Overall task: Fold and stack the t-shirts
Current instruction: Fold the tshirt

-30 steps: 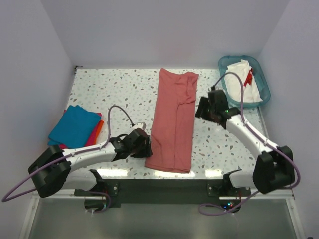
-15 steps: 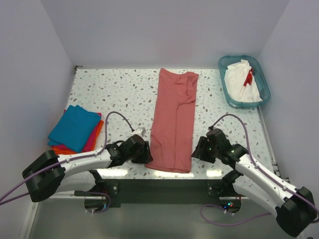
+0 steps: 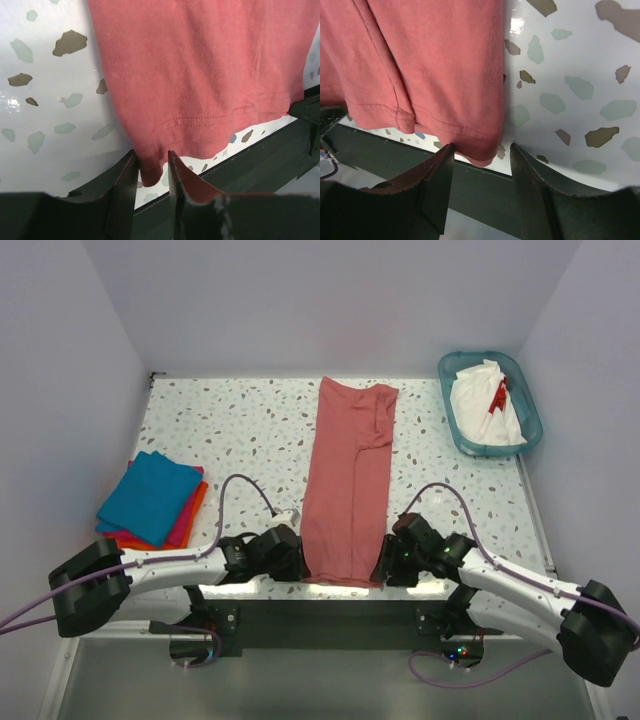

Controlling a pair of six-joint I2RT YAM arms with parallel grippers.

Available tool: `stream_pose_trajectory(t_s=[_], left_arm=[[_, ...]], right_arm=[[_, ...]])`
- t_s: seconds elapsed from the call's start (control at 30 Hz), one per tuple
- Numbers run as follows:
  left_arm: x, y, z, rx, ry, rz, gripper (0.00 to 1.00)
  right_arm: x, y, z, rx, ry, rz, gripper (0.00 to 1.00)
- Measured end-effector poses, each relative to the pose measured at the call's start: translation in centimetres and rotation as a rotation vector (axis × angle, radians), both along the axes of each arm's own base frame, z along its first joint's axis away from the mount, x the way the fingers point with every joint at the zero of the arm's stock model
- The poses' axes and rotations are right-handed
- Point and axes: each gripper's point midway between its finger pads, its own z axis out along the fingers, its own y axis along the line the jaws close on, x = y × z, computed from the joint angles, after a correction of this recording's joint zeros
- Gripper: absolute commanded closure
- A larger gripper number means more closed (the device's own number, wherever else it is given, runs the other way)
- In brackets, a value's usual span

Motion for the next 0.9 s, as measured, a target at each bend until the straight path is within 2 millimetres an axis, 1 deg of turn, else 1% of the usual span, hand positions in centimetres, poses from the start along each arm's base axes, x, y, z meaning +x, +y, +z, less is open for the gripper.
stream_pose_trajectory(t_s=[0.03, 0.1, 0.13, 0.27, 0.3, 0.4, 0.47, 0.53, 0.63, 0.67, 0.73, 0.83, 0.9], left_arm=[[-0.1, 0.0, 0.0, 0.001, 0.001, -0.001, 0.71], [-0.3, 0.1, -0.2, 0.007, 0.01, 0.002, 0.76], [-0.4, 0.2, -0.2, 0.008, 0.013, 0.003, 0.82], [-0.8, 0.5, -0.4, 0.018, 0.022, -0.002, 0.98], [-1.0, 0.6, -0.4, 0.021, 0.023, -0.007, 1.0], [-1.6, 0.8, -0.4, 0.033, 0.028, -0.025, 1.0], [-2.2, 1.1, -0.4, 0.045, 0.032, -0.041, 1.0], [-2.6, 1.4, -0.3, 0.059, 0.035, -0.055, 1.0], [-2.3, 1.8, 0.3, 0.104, 0.014, -0.06, 1.0], [-1.8, 1.7, 0.9, 0.115, -0.003, -0.056, 1.0], [-0.4, 1.0, 2.5, 0.105, -0.047, -0.044, 1.0], [3.4, -0.1, 5.4, 0.069, -0.129, 0.009, 1.0], [6.4, -0.3, 6.8, 0.054, -0.175, 0.06, 1.0]], right_arm=[[0.0, 0.2, 0.1, 0.007, 0.001, -0.001, 0.48], [0.1, 0.4, 0.1, 0.013, -0.001, -0.006, 0.56], [0.1, 0.4, 0.0, 0.014, -0.002, -0.009, 0.69], [-0.1, 0.2, -0.6, 0.005, 0.008, -0.018, 0.99], [-0.1, 0.1, -0.6, 0.003, 0.008, -0.017, 1.0], [-0.5, -0.1, -0.6, -0.008, 0.009, 0.002, 1.0], [-0.7, -0.4, 0.0, -0.015, -0.002, 0.026, 1.0], [-0.5, -0.5, 1.4, -0.019, -0.038, 0.05, 1.0], [1.0, -0.1, 4.3, -0.028, -0.117, 0.081, 1.0], [1.8, 0.2, 5.3, -0.032, -0.148, 0.088, 1.0], [3.0, 0.7, 6.6, -0.042, -0.19, 0.102, 1.0], [4.9, 1.1, 7.4, -0.093, -0.24, 0.12, 1.0], [6.5, 1.4, 7.4, -0.133, -0.26, 0.121, 1.0]])
